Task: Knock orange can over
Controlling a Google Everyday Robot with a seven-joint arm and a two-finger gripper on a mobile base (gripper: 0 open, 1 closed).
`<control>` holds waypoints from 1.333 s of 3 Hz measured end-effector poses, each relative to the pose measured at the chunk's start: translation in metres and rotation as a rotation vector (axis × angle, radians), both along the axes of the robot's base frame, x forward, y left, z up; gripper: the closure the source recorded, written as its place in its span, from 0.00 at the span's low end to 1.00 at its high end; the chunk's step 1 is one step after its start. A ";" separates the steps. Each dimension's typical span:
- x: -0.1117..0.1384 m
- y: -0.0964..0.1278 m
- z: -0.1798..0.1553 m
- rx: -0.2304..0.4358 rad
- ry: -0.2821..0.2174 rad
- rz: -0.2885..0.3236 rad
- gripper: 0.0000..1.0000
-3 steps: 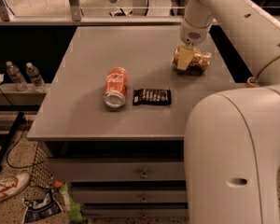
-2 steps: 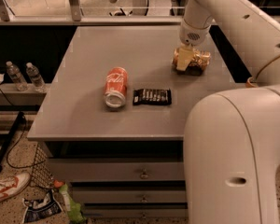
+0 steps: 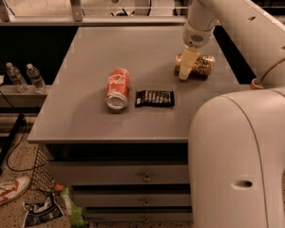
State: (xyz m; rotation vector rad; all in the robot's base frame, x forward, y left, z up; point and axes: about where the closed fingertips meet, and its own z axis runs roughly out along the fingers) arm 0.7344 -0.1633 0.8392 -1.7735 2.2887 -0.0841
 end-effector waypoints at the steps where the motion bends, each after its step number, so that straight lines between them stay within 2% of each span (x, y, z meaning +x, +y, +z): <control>1: 0.000 0.000 0.000 0.001 0.000 0.000 0.00; 2: -0.012 -0.027 0.011 0.036 -0.037 -0.056 0.00; 3: -0.049 -0.082 0.025 0.101 -0.105 -0.182 0.00; 4: -0.094 -0.127 0.032 0.150 -0.166 -0.294 0.00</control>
Offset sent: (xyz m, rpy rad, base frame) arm -0.0623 -0.1040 0.0410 0.1348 -0.1427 -0.2109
